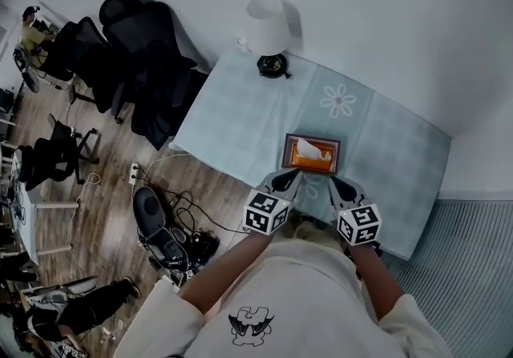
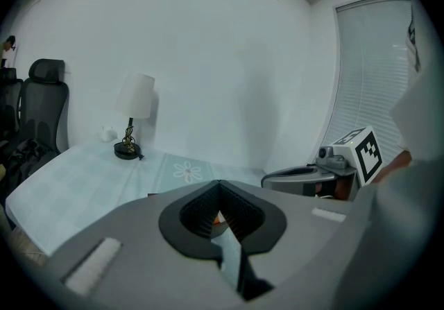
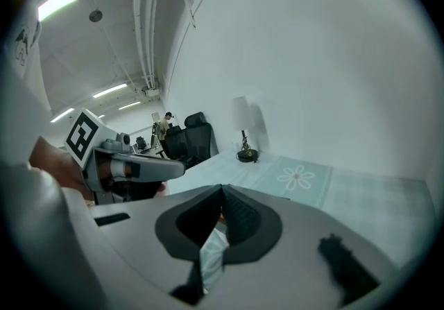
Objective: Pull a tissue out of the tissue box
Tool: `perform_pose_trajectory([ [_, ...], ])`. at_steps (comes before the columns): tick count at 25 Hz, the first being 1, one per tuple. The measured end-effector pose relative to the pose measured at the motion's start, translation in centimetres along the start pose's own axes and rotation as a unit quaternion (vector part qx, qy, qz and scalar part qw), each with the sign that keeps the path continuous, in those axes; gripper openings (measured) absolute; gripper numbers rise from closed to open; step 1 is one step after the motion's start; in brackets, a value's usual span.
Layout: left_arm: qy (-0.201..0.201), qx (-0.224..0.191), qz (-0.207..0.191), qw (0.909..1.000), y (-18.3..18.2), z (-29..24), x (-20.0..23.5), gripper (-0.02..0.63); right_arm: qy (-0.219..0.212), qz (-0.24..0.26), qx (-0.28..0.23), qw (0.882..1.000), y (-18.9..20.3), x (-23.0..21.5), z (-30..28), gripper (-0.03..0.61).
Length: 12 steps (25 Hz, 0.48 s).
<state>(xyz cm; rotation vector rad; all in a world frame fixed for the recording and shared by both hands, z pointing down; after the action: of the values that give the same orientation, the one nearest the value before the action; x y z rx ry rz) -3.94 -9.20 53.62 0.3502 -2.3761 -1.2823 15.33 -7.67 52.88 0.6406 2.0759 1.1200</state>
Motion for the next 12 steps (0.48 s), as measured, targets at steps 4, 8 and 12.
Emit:
perform_pose_trajectory([
  [4,-0.004,0.005,-0.006,1.0000,-0.2,-1.7,0.8,0.006,0.001,0.002,0.018,1.000,0.1,-1.3,-1.4,0.009],
  [8,-0.001,0.014,-0.009,0.9999,-0.7,-3.4,1.2,0.006,0.006,0.010,0.044,0.999,0.0,-2.7,-3.1,0.009],
  [12,0.000,0.025,-0.018,0.9995,-0.6,-5.2,1.5,0.006,0.014,0.016,0.072,0.997,0.7,-4.3,-4.4,0.009],
])
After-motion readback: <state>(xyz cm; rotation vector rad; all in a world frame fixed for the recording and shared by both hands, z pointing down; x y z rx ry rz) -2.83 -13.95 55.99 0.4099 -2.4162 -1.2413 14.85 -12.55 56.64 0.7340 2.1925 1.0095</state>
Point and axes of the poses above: the fingertips, and each gripper's own axes: z backward along the fingers, x to its left, y out of its underside, the point moved 9 cm from there along z, backward along the fingers, and after that the axes turned 13 degrees about -y, right-handed, at the moved point
